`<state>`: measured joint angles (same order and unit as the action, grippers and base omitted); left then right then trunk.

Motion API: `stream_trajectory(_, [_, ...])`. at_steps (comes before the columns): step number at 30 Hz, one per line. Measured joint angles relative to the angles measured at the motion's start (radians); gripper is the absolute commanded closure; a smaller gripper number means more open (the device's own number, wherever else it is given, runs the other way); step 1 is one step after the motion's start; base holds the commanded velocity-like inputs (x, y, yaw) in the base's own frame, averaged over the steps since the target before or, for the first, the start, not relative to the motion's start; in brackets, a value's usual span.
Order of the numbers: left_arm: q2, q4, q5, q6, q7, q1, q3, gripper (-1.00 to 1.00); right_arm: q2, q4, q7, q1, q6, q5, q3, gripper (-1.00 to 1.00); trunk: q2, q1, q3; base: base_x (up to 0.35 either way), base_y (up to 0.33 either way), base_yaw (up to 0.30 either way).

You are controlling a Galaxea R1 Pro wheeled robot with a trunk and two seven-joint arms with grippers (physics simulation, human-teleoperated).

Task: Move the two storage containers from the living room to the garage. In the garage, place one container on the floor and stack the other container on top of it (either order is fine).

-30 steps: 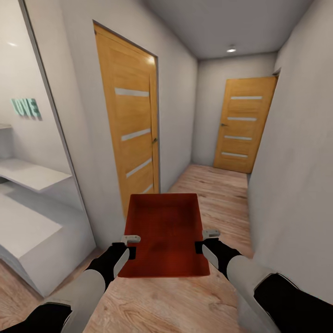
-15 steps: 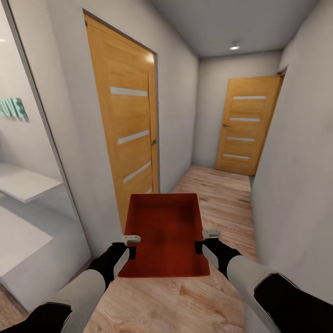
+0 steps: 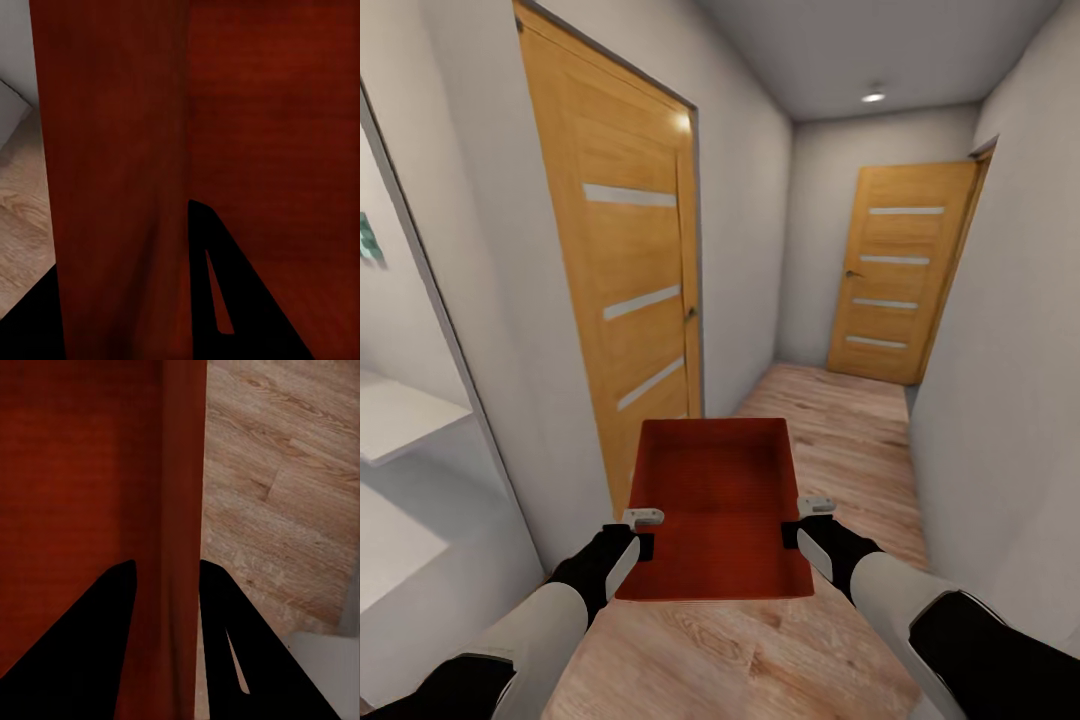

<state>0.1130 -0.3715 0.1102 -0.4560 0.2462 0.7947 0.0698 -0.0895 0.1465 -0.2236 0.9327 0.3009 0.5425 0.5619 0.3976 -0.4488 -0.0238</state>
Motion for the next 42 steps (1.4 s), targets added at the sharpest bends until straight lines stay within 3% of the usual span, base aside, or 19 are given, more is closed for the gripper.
stream_trajectory(15, [-0.001,0.001,0.003,0.001,0.0,0.0,0.001,1.0,-0.001,0.0,-0.002,0.0,0.0,0.0,0.0,1.0,0.0,0.0,0.0,0.322,0.0,-0.217])
stream_trajectory(42, [0.0,0.0,0.0,0.0,0.0,0.0,0.0,1.0,0.0,0.0,0.0,0.0,0.0,0.0,0.0,1.0,0.0,0.0,0.0,0.322,0.0,-0.006])
